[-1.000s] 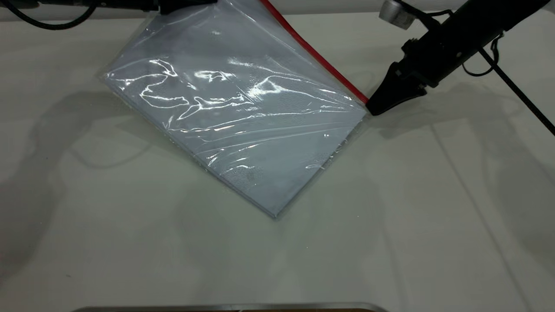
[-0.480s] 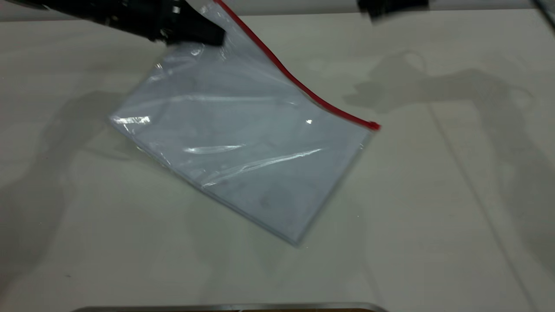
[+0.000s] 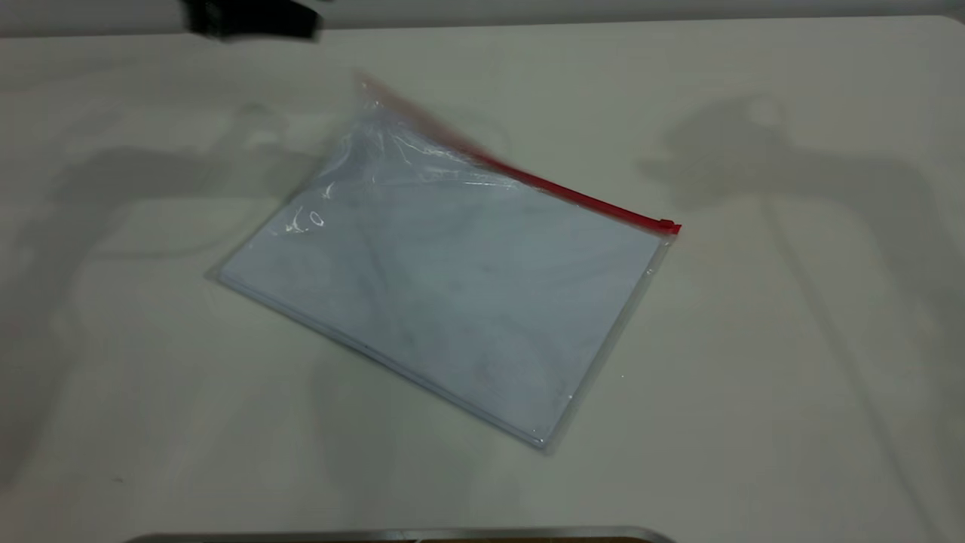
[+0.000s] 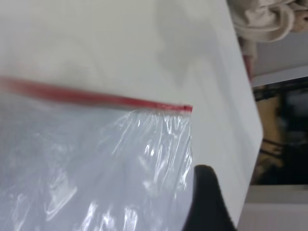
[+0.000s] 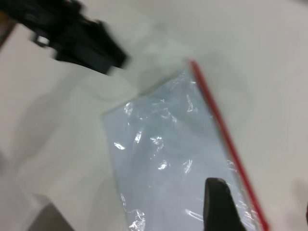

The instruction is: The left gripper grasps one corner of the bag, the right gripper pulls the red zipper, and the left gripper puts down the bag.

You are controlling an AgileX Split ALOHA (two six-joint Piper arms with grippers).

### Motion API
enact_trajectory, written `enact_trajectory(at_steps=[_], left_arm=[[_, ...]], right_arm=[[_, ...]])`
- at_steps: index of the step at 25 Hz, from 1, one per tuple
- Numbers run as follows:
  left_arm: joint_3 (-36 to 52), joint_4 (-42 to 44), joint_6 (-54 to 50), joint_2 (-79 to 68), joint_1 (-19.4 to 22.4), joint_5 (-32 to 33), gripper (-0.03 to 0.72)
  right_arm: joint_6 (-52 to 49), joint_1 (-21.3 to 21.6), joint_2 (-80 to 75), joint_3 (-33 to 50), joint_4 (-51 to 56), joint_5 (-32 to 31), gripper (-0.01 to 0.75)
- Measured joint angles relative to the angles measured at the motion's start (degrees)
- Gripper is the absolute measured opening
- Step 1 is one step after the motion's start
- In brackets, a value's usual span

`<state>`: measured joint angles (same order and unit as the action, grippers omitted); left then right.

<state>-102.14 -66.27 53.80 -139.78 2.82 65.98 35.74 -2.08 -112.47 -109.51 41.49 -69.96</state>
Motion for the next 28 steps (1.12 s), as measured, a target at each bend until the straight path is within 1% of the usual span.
enact_trajectory(at_steps=[3, 5, 9, 11, 14, 16, 19, 24, 28], left_arm=[[-0.1, 9.4, -5.9, 6.6, 0.5, 0.9, 0.528], [-0.1, 16.3, -11.6, 11.0, 0.4, 0.9, 0.518], [-0.1, 30.1, -21.2, 21.0, -0.5, 0.9, 0.516], [-0.1, 35.9, -24.8, 25.8, -1.3, 0.9, 0.516], [0.3, 42.3, -29.7, 32.4, -3.1, 0.9, 0.516], [1.8, 45.3, -32.3, 36.9, -4.6, 0.9, 0.516], [7.0, 47.5, -34.1, 43.6, -6.5, 0.9, 0.516], [21.6, 47.5, -35.8, 53.6, -8.2, 0.9, 0.516], [35.7, 47.6, -36.6, 60.7, -8.3, 0.9, 0.516]], right_arm=[[-6.5, -1.0, 8.5, 1.3, -5.2, -0.3, 0.462], [-8.3, -2.4, 15.0, 4.5, -7.5, -0.3, 0.462], [-9.7, -5.4, 27.6, 14.9, -10.5, -0.8, 0.462], [-11.6, -5.5, 33.2, 20.2, -12.0, -0.8, 0.462], [-15.6, -5.5, 41.2, 28.6, -17.3, -0.8, 0.462], [-18.3, -5.5, 46.5, 35.2, -21.1, -0.8, 0.462], [-21.9, -5.5, 53.7, 45.5, -26.3, -0.8, 0.462], [-26.8, -5.5, 66.0, 64.4, -33.0, -0.6, 0.459], [-29.9, -5.5, 75.3, 75.6, -35.0, 1.0, 0.456]])
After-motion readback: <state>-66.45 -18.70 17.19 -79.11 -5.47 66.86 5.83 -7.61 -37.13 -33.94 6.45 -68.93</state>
